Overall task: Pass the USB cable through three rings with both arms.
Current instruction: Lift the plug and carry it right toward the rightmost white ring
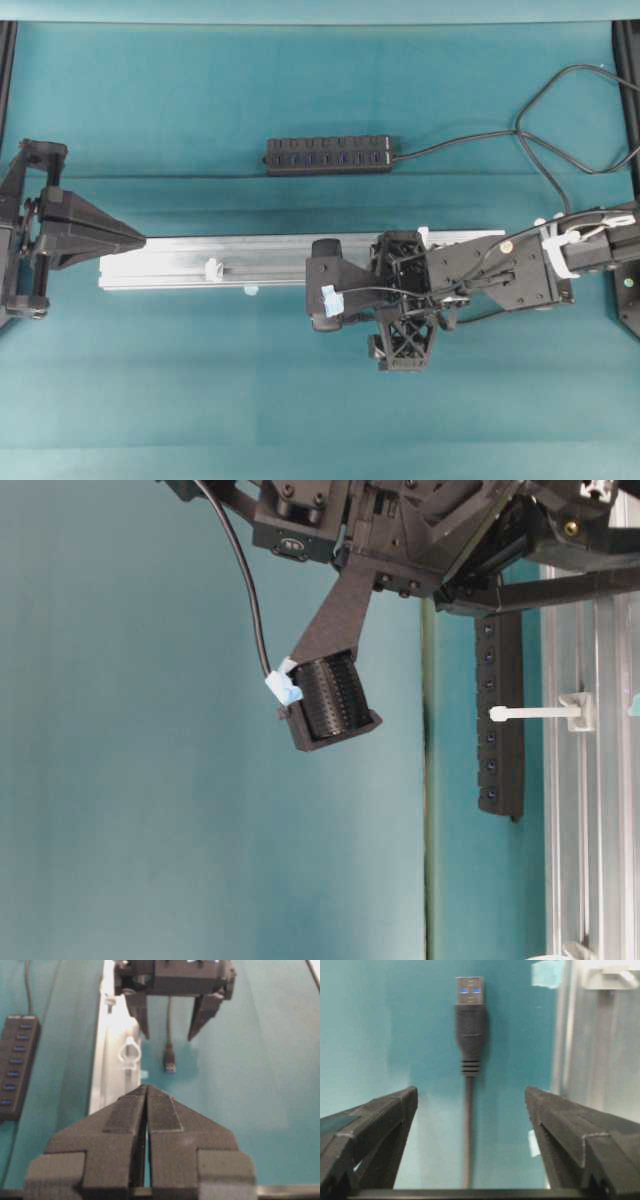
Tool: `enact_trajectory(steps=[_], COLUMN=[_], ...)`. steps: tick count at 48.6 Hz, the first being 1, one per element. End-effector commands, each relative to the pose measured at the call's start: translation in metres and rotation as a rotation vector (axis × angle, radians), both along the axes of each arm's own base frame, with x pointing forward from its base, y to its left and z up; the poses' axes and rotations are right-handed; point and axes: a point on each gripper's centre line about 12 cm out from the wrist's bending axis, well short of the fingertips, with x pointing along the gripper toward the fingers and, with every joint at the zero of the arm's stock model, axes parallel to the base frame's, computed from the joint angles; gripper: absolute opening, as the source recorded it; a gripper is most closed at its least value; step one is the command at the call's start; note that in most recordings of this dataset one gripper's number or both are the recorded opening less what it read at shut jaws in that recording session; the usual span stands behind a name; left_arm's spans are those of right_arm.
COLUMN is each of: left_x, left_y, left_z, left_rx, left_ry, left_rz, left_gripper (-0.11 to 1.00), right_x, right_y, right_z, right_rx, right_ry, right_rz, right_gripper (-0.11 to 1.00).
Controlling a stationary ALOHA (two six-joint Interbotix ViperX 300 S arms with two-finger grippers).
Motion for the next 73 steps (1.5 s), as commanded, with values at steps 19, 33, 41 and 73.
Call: enact_trajectory(steps=[19,33,41,73], left_x=[0.001,0.0013,0.0015,0.0023], left_y=[-0.0006,-0.0003,-0.0003,0.0], left_z=[0.0038,0.0035,0.0055,0.0061], left_rx=[0.006,0.005,0.006,0.003], left_ry=[0.005,0.006,-0.006,-0.011], left_rz=[-0.004,-0.002,-0.003,-0.001], left_gripper=[0.0,0.0,0.0,0.0], right_x=[-0.0012,-0.0015,0.0037,0.0068], right_y=[0.0001,0.0,0.0005,0.0012], right_z=[-0.002,-0.0032,-0.0026,-0.0036], right_rx=[-0.007,-0.008,-0.007,-0.003], right_ry=[0.001,0.012,0.006,0.007], right_rz=[0.014,0.011,0.011,0.005], right_gripper=[0.44,0.4,0.16,-0.08])
